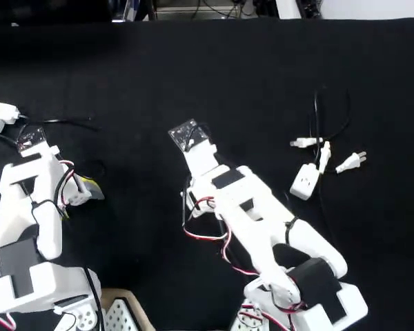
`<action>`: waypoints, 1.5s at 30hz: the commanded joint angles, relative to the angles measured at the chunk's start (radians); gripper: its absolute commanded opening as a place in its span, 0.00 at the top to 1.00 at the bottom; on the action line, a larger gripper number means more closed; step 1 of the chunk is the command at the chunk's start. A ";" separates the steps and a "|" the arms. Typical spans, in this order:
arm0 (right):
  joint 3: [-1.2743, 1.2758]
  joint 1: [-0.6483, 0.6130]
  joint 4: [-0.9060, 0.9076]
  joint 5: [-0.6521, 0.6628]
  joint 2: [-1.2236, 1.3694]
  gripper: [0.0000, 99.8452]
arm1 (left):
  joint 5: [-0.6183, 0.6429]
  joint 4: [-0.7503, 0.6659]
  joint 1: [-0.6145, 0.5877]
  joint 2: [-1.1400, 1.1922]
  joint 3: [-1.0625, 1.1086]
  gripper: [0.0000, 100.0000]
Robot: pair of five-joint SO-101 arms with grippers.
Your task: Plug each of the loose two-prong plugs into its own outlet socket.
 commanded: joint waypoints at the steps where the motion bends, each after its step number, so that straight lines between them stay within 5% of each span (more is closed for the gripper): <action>1: -0.042 -0.011 -0.009 0.003 0.001 0.89 | 0.009 -0.069 -0.002 -0.066 0.041 0.68; 24: -0.280 0.008 0.063 0.037 0.139 0.96 | 0.008 -0.098 0.024 -0.127 0.094 0.68; 45: -1.623 0.038 0.565 0.038 0.783 0.96 | 0.008 -0.100 0.028 -0.127 0.094 0.68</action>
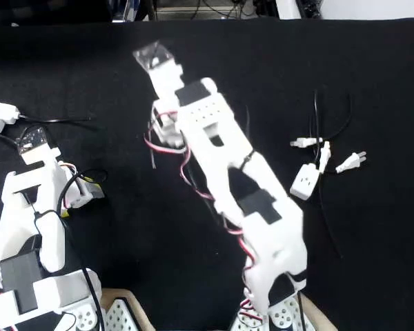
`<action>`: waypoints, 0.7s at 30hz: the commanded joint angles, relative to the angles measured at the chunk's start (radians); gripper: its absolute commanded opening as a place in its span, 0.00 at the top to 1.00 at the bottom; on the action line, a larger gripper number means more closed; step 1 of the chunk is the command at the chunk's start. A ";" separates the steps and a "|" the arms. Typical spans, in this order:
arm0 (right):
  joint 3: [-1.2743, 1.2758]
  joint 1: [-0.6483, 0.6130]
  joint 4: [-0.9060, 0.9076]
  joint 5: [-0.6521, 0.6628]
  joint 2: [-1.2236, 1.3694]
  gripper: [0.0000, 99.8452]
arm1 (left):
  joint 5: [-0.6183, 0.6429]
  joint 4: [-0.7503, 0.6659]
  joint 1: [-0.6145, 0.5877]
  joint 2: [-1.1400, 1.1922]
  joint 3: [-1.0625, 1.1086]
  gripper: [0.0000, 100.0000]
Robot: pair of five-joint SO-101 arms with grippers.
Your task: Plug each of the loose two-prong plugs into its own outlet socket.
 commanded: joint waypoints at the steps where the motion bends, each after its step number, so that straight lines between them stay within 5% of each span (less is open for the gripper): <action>1: -0.283 0.040 0.025 0.011 0.081 0.96 | 0.008 -0.015 0.018 -0.035 -0.004 0.68; 14: -1.004 0.149 -0.120 0.011 0.657 0.96 | 0.008 -0.015 0.019 -0.035 -0.004 0.68; 21: -1.138 0.135 -0.204 0.011 0.872 0.95 | 0.008 -0.017 0.019 -0.035 -0.005 0.68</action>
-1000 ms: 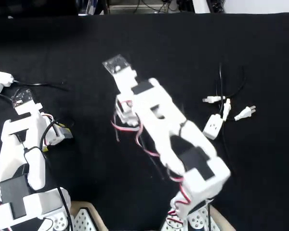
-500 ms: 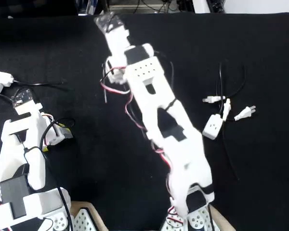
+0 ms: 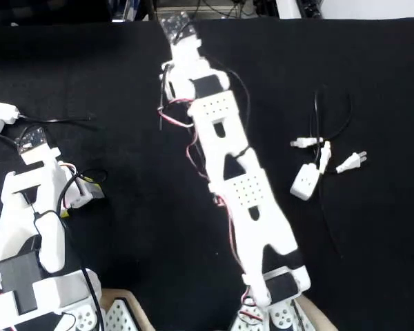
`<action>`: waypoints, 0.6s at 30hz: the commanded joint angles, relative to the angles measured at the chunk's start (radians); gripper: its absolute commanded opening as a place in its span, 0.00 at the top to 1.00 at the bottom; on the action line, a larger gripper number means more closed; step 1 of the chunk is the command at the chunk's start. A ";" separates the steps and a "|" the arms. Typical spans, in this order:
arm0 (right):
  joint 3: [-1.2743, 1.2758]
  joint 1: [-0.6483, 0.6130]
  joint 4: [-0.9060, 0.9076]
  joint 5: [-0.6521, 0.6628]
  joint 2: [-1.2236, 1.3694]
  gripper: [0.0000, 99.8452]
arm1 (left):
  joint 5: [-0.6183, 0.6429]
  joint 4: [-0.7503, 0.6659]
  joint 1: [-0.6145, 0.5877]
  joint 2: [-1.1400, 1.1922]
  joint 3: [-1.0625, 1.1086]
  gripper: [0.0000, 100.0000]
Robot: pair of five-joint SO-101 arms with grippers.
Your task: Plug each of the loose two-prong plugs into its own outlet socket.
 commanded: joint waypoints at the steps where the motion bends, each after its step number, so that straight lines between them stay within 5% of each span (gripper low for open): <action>1: -0.071 0.005 -0.074 0.011 0.044 0.95 | 0.008 -0.021 0.019 -0.035 -0.004 0.68; 11: -0.082 0.011 -0.037 0.009 0.050 0.74 | 0.009 -0.034 0.019 -0.035 -0.002 0.68; 18: -0.082 0.003 0.101 0.009 -0.071 0.69 | 0.009 -0.034 0.019 -0.035 -0.002 0.68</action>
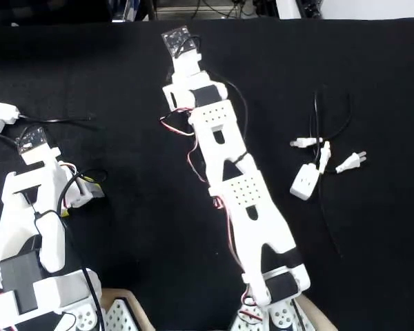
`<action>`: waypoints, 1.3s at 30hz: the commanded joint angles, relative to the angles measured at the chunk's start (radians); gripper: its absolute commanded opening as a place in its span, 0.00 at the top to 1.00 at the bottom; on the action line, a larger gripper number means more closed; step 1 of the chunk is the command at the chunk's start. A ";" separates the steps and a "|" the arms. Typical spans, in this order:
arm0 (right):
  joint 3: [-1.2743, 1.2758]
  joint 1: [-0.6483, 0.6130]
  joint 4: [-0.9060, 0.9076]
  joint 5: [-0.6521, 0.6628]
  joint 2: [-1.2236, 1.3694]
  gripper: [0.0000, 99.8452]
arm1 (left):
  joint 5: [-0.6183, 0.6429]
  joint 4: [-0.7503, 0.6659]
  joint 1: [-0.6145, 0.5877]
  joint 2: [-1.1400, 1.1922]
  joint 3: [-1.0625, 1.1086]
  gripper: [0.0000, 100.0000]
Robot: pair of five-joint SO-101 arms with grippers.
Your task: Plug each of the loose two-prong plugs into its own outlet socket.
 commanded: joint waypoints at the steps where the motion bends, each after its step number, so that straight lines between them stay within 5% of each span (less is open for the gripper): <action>1: -0.050 -0.009 0.077 0.012 -0.148 0.69 | 0.009 -0.021 0.019 -0.035 -0.004 0.68; 15: -0.039 0.095 0.597 0.038 -0.440 0.69 | 0.009 -0.021 0.019 -0.035 -0.004 0.68; 24: 0.176 0.376 0.594 0.170 -0.657 0.70 | 0.008 -0.021 0.019 -0.035 -0.004 0.68; 39: 1.003 0.763 0.465 0.514 -1.049 0.70 | 0.008 -0.023 0.019 -0.035 -0.004 0.68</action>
